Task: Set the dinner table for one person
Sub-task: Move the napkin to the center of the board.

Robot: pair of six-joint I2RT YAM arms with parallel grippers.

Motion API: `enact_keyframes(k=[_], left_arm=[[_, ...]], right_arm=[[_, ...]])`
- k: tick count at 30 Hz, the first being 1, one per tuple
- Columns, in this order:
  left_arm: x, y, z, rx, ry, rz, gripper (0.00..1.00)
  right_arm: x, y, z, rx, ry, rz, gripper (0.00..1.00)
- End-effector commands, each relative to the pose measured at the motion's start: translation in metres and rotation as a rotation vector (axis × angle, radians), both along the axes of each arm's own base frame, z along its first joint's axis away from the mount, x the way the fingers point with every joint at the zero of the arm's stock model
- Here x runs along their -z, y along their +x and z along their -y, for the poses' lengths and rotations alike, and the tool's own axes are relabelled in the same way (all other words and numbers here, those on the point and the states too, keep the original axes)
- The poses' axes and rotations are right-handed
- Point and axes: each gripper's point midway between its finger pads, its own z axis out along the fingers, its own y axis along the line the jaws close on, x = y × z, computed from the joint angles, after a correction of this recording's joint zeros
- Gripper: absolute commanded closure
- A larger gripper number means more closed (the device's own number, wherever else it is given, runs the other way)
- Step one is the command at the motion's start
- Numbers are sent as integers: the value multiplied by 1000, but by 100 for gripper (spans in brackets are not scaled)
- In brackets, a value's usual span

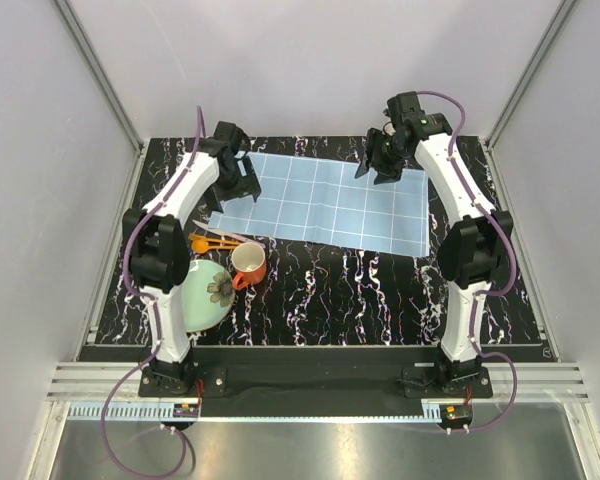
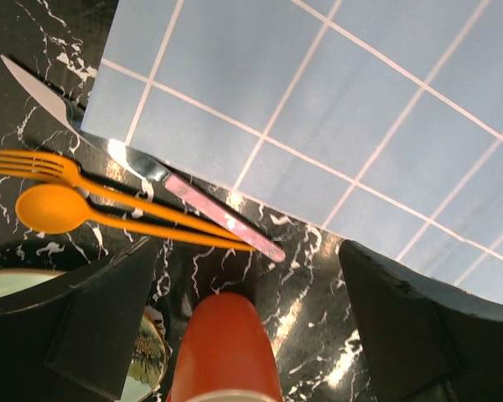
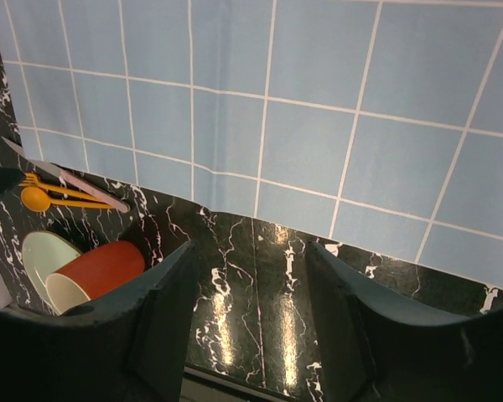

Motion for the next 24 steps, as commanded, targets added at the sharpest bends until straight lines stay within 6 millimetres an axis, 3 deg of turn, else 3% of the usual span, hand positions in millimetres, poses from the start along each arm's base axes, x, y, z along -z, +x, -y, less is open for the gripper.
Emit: enact_keyframes(k=[1, 14, 24], left_arm=[[-6, 20, -8, -14, -6, 35, 5], [59, 30, -12, -10, 19, -98, 6], [93, 32, -17, -31, 64, -154, 11]], right_arm=[[-19, -12, 2, 0, 38, 14, 40], [-16, -24, -7, -18, 98, -22, 43], [-15, -31, -7, -23, 102, -29, 45]])
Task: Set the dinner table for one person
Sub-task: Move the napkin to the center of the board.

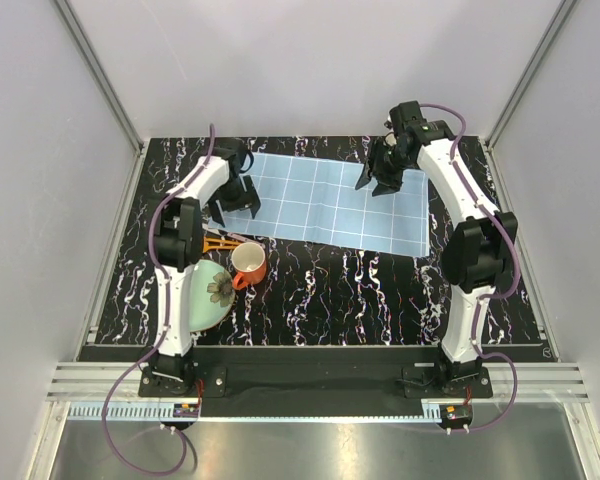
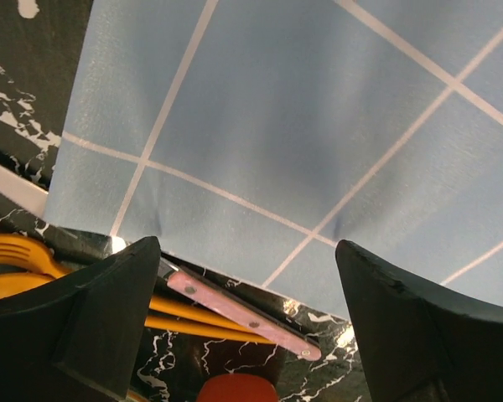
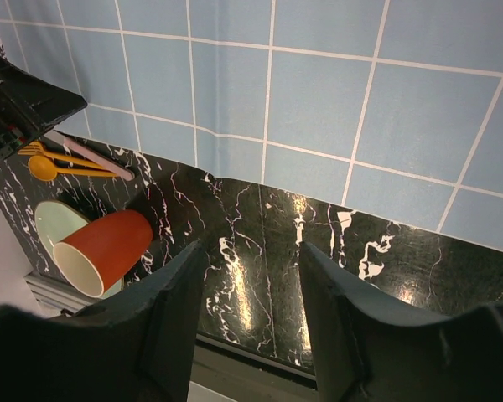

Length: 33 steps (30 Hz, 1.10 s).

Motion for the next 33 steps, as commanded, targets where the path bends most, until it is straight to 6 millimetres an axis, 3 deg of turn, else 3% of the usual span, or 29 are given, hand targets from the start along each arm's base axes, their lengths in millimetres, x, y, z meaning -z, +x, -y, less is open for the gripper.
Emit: enact_keyframes(k=[1, 7, 8, 11, 14, 17, 18, 27, 33], left_arm=[[-3, 12, -2, -4, 18, 29, 12], [2, 3, -5, -3, 43, 7, 20], [3, 1, -6, -3, 45, 3, 31], [7, -9, -7, -1, 49, -21, 49], [13, -23, -7, 5, 53, -56, 56], [15, -37, -6, 15, 64, -81, 61], [12, -40, -3, 22, 63, -78, 67], [18, -91, 7, 54, 68, -165, 67], [16, -99, 9, 85, 75, -167, 57]], right_arm=[[-30, -4, -3, -11, 45, 71, 46], [-31, -1, -7, -14, 64, 71, 54], [-30, 0, -8, -17, 67, 68, 56], [-32, 2, -9, -17, 72, 72, 60], [-32, 5, -10, -18, 74, 77, 62], [-33, 7, -10, -16, 74, 78, 58], [-34, 7, -11, -17, 77, 80, 58], [-39, 15, -17, -25, 106, 92, 58], [-43, 17, -19, -28, 117, 100, 57]])
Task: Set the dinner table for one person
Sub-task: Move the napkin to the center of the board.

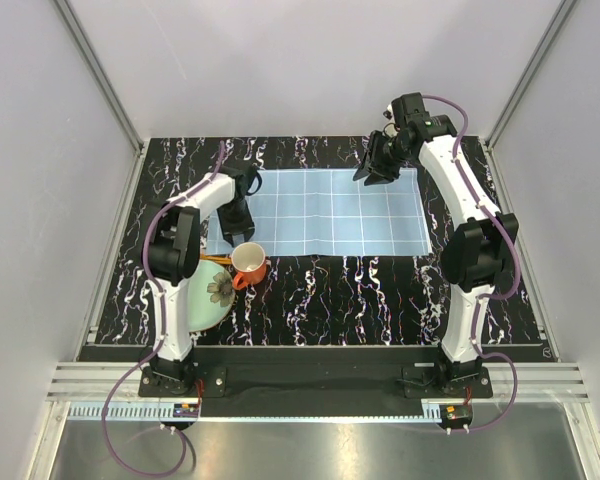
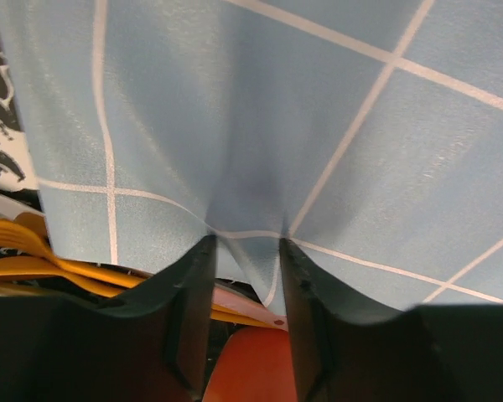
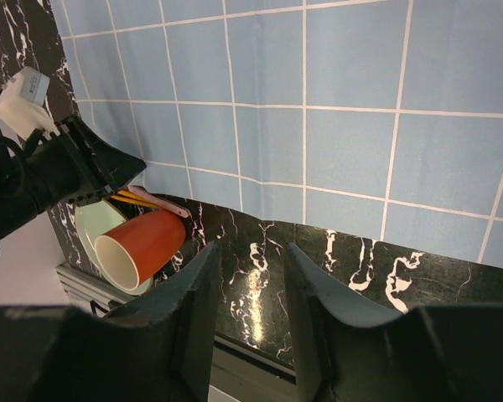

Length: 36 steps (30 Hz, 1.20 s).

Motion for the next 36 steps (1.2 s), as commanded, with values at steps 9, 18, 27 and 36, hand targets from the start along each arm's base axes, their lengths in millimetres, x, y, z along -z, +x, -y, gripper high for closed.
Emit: enact_keyframes(k=[9, 18, 27, 36], left_arm=[[-2, -37, -11, 30, 50, -75, 46], [-44, -18, -18, 14, 77, 80, 32], [-66, 9, -27, 22, 104, 167, 27], [-75, 27, -28, 35, 98, 205, 27]], right_arm=[[-14, 7, -1, 4, 11, 45, 53], [19, 5, 10, 30, -62, -10, 51], [65, 5, 21, 61, -131, -55, 52], [106, 26, 31, 69, -219, -70, 62]])
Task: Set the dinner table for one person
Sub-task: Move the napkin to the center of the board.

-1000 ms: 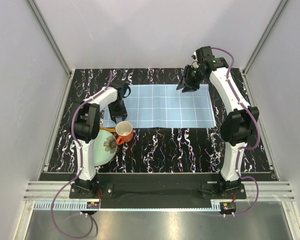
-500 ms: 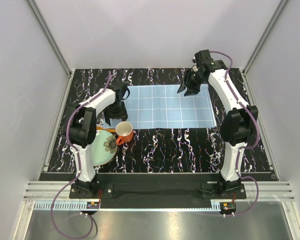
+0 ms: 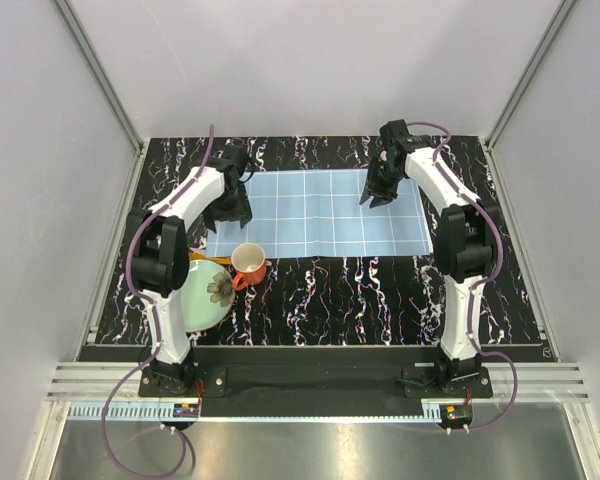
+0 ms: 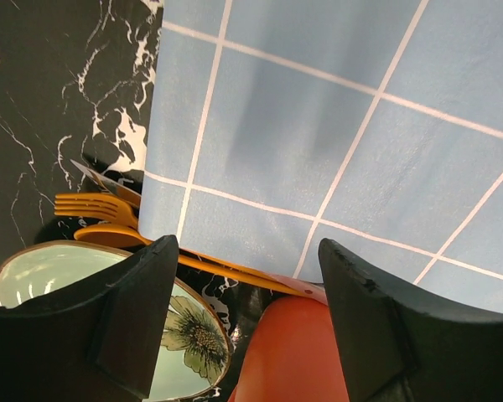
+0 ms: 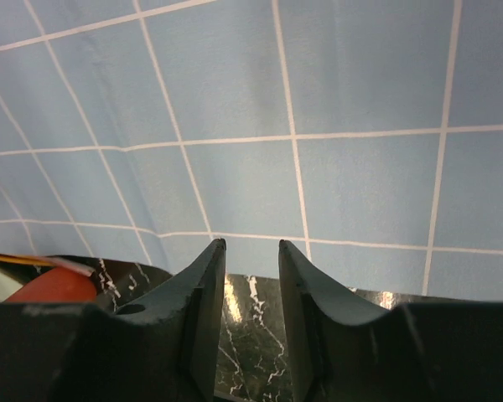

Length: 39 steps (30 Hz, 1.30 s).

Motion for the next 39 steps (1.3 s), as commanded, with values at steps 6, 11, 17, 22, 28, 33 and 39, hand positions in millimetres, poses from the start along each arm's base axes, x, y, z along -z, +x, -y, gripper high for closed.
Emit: enact_keyframes(k=[6, 11, 17, 22, 28, 33, 39], left_arm=[[-10, 27, 1, 30, -9, 49, 27], [1, 32, 6, 42, -27, 27, 27], [16, 34, 12, 58, -43, -14, 27], [30, 29, 13, 61, -46, -56, 27], [41, 20, 12, 53, -49, -99, 28], [44, 13, 10, 62, -40, -118, 29], [46, 2, 3, 80, -8, -144, 29]], right_arm=[[46, 23, 10, 20, -88, -15, 62], [53, 30, 10, 43, -92, -22, 76], [63, 32, 13, 52, -112, -46, 78], [69, 30, 19, 54, -138, -74, 82], [80, 23, 26, 54, -178, -144, 100], [87, 11, 29, 43, -195, -220, 100], [76, 1, 31, 47, -198, -236, 100]])
